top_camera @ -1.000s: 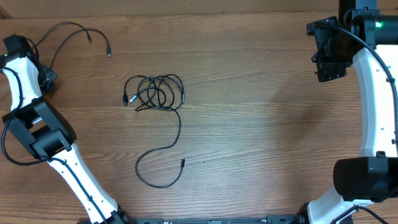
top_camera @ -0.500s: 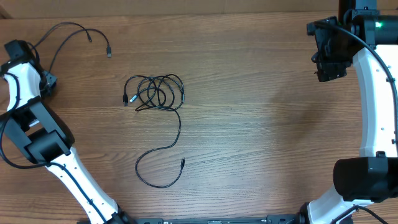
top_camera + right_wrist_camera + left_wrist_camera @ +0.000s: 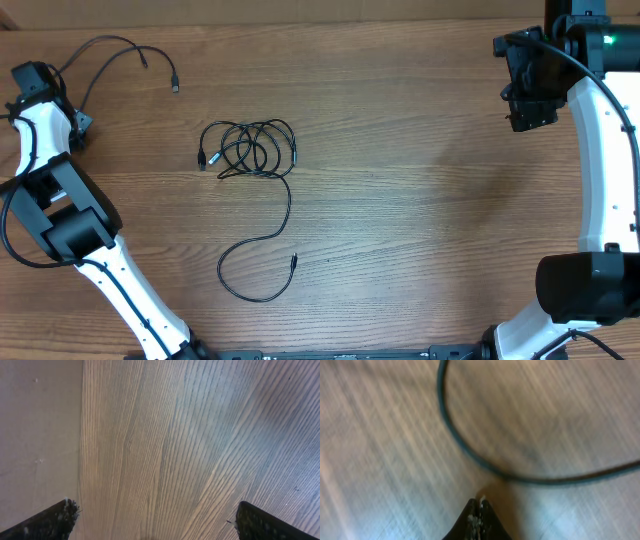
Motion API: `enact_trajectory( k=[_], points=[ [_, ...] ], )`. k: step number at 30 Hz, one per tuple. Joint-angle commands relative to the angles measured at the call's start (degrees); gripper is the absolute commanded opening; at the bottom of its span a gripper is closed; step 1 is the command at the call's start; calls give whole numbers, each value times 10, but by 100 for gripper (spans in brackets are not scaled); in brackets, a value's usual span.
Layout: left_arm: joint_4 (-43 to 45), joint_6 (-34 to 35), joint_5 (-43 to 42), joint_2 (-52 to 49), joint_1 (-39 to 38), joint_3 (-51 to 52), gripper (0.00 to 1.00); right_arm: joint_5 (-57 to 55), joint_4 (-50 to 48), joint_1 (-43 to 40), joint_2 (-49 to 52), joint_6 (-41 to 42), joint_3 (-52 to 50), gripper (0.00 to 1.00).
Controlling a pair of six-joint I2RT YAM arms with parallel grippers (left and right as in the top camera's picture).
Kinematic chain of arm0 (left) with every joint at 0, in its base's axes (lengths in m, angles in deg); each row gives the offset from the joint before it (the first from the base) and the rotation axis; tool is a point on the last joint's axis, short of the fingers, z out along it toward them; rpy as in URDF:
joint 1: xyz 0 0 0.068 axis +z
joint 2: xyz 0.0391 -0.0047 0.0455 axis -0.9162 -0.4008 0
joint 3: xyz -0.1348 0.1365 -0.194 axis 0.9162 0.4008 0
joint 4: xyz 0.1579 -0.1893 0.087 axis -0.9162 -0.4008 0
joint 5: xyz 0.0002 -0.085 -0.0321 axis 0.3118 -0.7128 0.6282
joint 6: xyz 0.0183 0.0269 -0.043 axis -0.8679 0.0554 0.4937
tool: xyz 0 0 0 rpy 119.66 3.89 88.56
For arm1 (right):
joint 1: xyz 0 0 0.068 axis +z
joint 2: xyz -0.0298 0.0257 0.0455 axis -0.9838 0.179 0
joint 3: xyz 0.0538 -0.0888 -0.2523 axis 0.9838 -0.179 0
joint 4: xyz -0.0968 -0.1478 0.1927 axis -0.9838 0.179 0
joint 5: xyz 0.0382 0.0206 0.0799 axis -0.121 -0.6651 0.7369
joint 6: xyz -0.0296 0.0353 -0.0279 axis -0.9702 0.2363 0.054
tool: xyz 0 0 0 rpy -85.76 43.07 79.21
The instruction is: Untangle cables
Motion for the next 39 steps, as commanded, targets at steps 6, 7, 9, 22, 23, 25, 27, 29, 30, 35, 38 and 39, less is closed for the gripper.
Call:
enact_trajectory(
  k=[6,7,9,22,23,25,27,29,30,35,38,39],
  points=[
    [61,-12,-56,-78,6,41,4,-8,-1,-1,-17,-2,1,100],
    [70,-12,-56,-78,6,43,4,-8,-1,-1,-17,-2,1,100],
    [86,-12,-56,-78,6,52,4,-8,-1,-1,-17,-2,1,100],
    [241,-12,-73,-78,5,236,4,-8,-1,-1,-17,-2,1,100],
    [248,-12,-73,-78,5,247,4,-8,-1,-1,-17,-2,1,100],
    [256,-21,-73,-78,6,263,4,-8,-1,-1,-17,-2,1,100],
    [254,-59,-73,-77,7,262,4,-8,-1,-1,-17,-2,1,100],
    [248,-113,-73,-61,7,258,4,-8,-1,-1,-17,-2,1,100],
    [247,-119,-72,-48,7,257,4,-8,-1,-1,-17,-2,1,100],
    [259,-115,-73,51,7,257,4,-8,-1,-1,-17,-2,1,100],
    [246,-115,-136,173,5,257,4,-8,-1,-1,-17,-2,1,100],
    [232,-115,-168,197,4,257,4,-8,-1,-1,-17,-2,1,100]
  ],
)
